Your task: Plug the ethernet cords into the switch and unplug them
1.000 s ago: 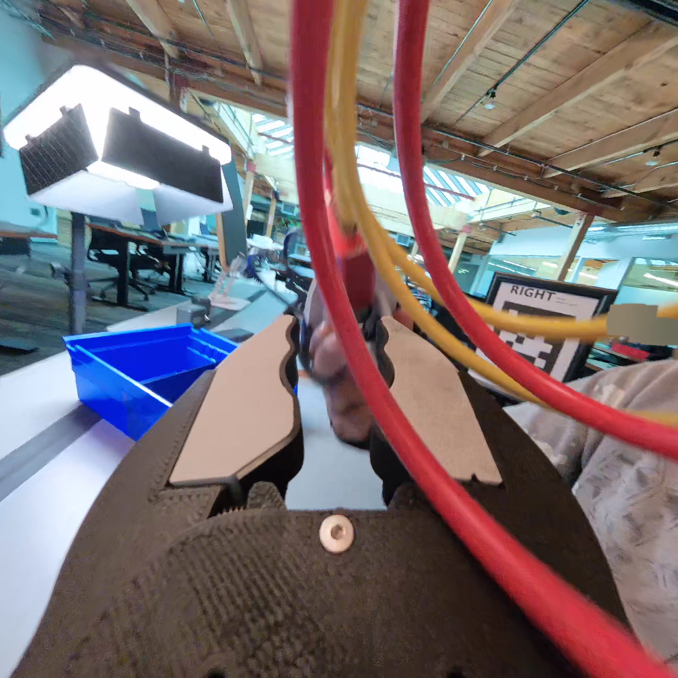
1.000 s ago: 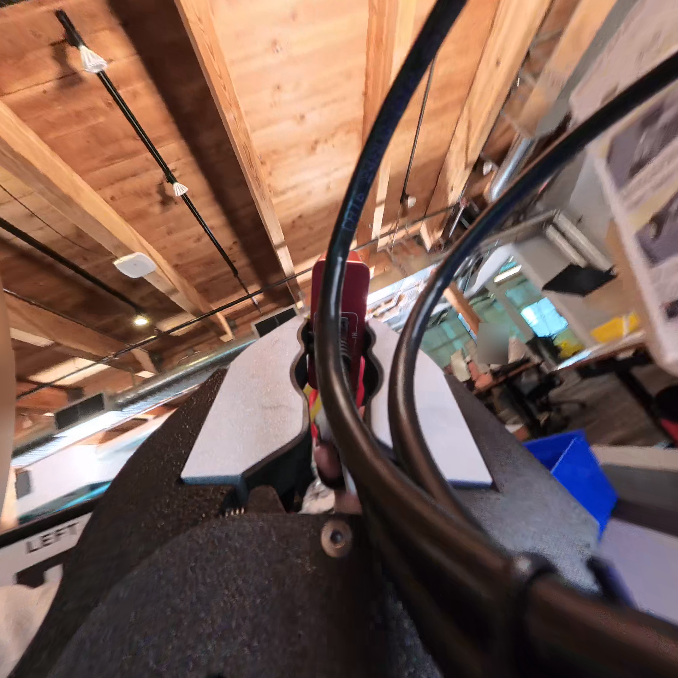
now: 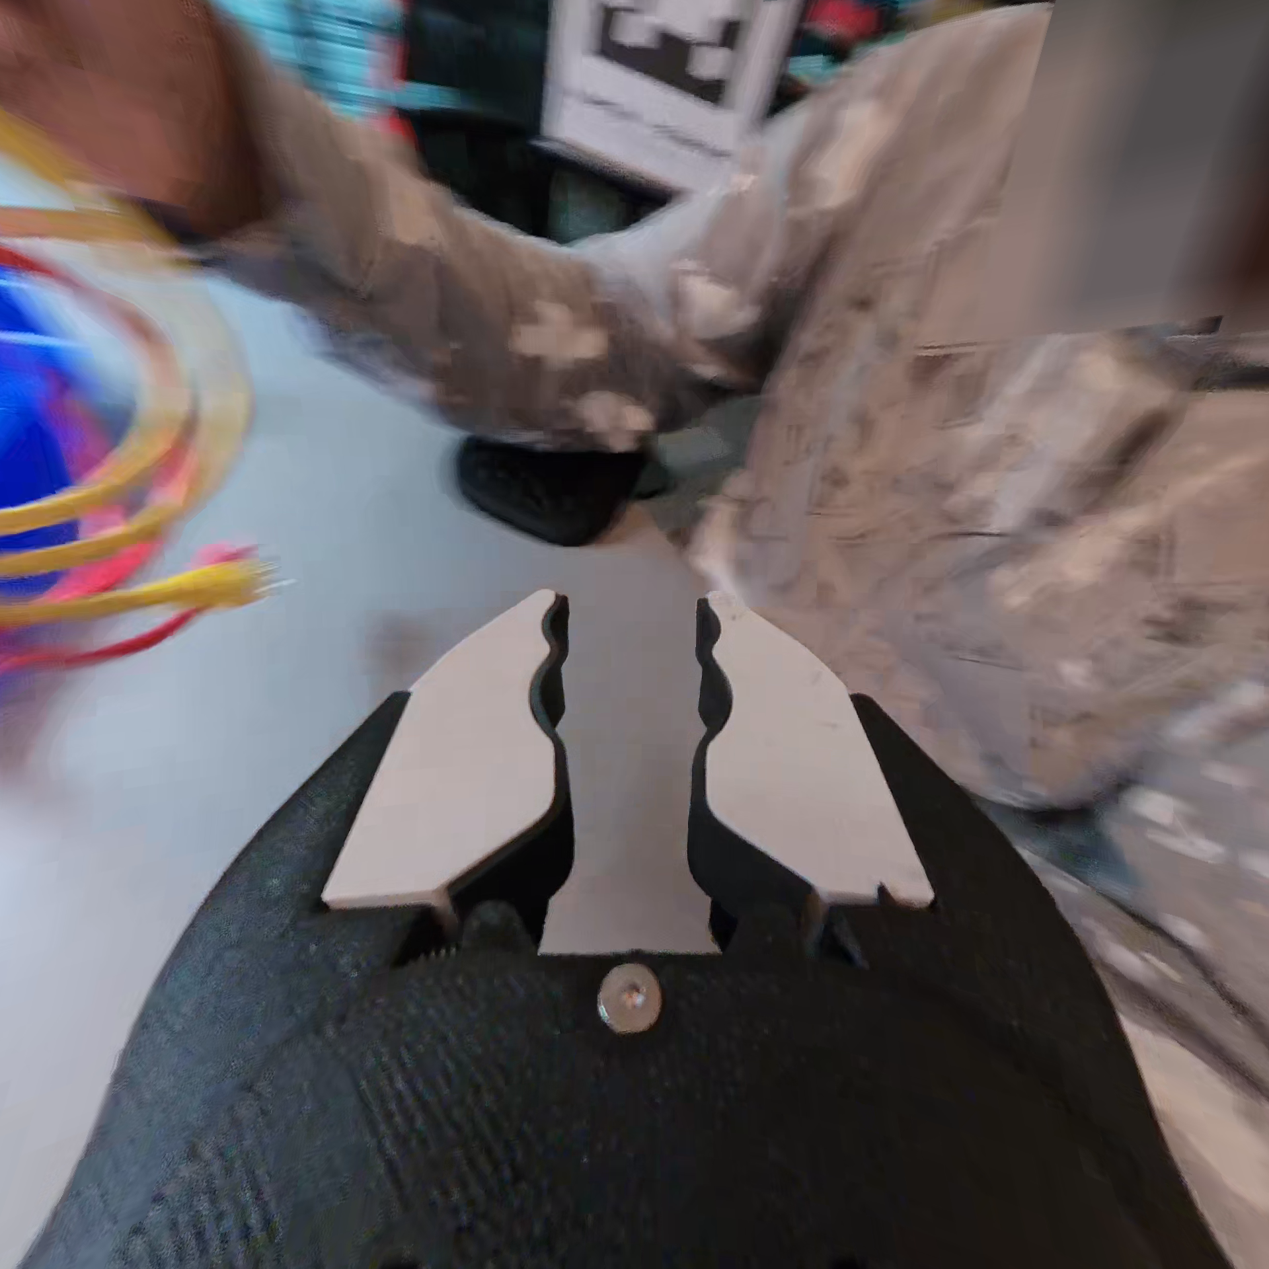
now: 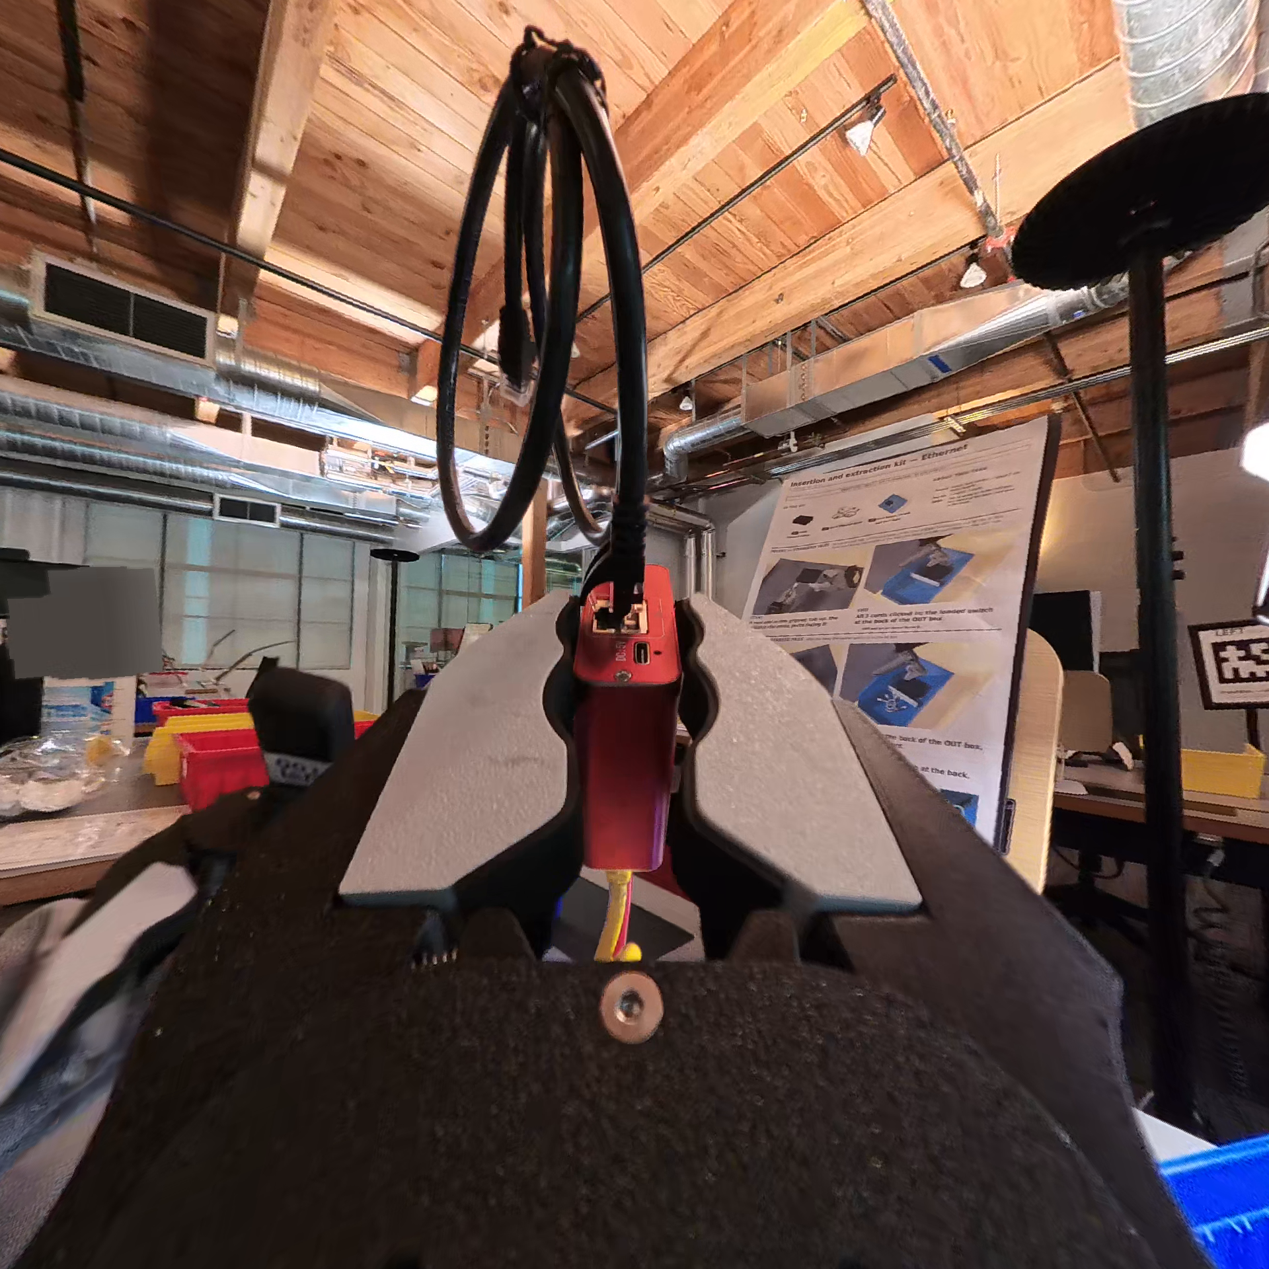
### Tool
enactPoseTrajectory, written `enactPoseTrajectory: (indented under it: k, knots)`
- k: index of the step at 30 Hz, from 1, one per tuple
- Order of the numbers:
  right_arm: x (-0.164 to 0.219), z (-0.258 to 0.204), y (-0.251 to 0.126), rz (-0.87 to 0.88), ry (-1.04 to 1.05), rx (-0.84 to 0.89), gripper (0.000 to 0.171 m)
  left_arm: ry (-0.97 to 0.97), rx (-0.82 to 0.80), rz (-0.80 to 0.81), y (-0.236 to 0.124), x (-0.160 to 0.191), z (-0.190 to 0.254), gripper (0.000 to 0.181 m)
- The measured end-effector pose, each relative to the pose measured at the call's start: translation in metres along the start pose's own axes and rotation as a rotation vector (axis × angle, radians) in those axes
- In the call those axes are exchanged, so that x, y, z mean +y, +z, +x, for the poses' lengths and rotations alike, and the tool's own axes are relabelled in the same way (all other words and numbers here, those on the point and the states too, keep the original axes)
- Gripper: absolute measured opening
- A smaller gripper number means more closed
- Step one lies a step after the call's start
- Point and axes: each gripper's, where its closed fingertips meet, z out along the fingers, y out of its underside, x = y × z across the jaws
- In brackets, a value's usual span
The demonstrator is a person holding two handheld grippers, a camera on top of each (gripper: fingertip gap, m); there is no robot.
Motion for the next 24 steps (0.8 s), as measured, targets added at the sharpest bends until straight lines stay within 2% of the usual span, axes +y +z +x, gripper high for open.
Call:
enactPoseTrajectory:
  k: [2,4,6,7,11,13,14,21,24]
  knots:
    - [0.002,-0.007,0.003,-0.002,0.024,-0.03,0.027,0.035,-0.319,0.117,-0.026,-0.02,-0.042,0.041]
    - [0.011,-0.022,0.009,0.0,0.085,-0.091,0.027,0.083,-0.55,0.346,-0.057,-0.056,-0.068,0.044]
    - [0.024,-0.045,0.017,-0.013,0.131,-0.173,0.026,0.117,-0.587,0.519,-0.07,-0.08,-0.065,0.045]
    - [0.031,-0.059,0.02,-0.019,0.162,-0.219,0.026,0.123,-0.603,0.538,-0.07,-0.083,-0.066,0.048]
    - [0.056,-0.105,0.028,-0.05,0.28,-0.383,0.026,0.155,-0.549,0.48,-0.055,-0.083,-0.057,0.056]
    - [0.066,-0.119,0.029,-0.084,0.283,-0.434,0.027,0.189,-0.554,0.426,-0.054,-0.079,-0.053,0.029]
    - [0.071,-0.12,0.03,-0.118,0.275,-0.441,0.026,0.189,-0.562,0.386,-0.056,-0.075,-0.053,0.028]
    - [0.13,-0.127,0.009,-0.613,-0.021,-0.561,0.03,0.11,-0.644,0.121,-0.076,-0.047,-0.043,0.027]
    - [0.141,-0.142,0.009,-0.61,0.013,-0.602,0.029,0.072,-0.639,0.009,-0.072,-0.034,-0.038,0.027]
